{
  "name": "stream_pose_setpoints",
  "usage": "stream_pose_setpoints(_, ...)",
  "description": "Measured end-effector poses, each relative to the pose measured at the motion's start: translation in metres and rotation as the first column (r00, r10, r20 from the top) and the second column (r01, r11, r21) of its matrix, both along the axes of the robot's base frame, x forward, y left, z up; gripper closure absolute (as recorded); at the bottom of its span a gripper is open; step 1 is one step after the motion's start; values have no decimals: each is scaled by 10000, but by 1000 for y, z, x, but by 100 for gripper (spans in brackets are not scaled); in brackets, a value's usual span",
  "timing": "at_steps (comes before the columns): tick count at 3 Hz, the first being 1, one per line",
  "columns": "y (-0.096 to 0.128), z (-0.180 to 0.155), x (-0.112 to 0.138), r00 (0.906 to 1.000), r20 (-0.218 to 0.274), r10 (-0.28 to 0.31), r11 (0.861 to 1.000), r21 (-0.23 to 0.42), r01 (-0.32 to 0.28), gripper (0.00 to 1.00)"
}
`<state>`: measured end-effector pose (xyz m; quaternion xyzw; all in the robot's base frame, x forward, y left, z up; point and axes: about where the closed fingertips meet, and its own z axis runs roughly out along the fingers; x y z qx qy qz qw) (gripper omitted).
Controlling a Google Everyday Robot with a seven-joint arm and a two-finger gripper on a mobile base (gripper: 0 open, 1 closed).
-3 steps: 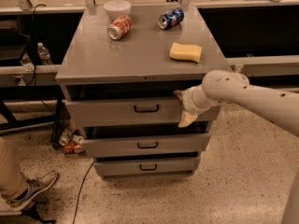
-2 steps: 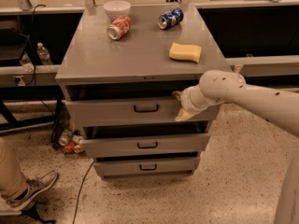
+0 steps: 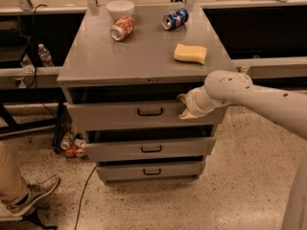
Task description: Open top drawer
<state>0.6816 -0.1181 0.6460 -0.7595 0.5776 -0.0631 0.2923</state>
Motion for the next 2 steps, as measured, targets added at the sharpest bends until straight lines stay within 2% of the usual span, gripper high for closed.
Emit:
stream_pose_setpoints(1,0,1,0,10000,1,-3,10000,-1,3,100)
stream_pose_setpoints(2,-13,8,-24,9989,-161,-442,9990,-50,441,100)
